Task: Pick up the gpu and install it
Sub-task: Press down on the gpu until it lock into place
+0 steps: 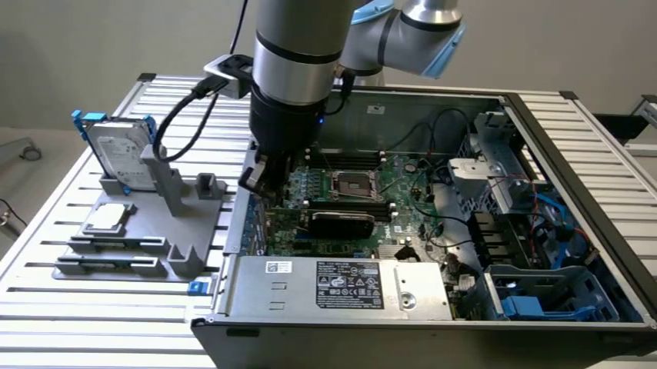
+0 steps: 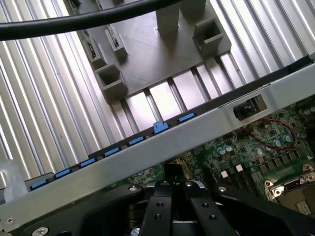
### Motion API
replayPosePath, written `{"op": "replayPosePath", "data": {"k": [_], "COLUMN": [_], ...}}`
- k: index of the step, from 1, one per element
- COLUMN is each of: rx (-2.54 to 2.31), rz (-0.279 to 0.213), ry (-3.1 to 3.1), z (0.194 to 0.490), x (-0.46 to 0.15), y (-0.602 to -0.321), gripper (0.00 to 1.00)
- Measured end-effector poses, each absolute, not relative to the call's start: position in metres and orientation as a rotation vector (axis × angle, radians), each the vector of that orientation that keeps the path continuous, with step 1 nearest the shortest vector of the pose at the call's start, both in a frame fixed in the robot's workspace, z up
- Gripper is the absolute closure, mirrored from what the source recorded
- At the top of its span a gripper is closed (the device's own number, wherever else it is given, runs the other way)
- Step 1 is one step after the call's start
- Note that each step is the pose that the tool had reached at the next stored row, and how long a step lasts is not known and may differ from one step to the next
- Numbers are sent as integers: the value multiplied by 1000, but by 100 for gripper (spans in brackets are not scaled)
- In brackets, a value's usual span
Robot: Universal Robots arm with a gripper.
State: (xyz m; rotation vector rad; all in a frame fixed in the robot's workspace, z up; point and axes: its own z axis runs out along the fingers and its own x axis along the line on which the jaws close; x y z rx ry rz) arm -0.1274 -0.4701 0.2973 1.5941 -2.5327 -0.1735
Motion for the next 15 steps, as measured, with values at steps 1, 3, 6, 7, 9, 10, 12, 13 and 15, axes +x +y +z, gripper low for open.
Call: {"op": "replayPosePath", "data": {"k": [1,3,6,7,9,10,12,13,15], "rx": [1580,1559,1539,1533,1523,1519,1513,1510,1508], "rz": [-175,-177,-178,-177,-176,-175,-177,-177,-177], "ry": [-2542,-2556,-2569,-2573,-2578,-2580,-2581,-2582,-2579], "z": [297,297,297,297,297,297,298,298,300], "x": [-127,-127,-127,-127,-127,-127,-127,-127,-127], "y": [-470,-470,-470,-470,-470,-470,-470,-470,-469], "gripper": [89,89,89,89,89,89,89,89,89]}}
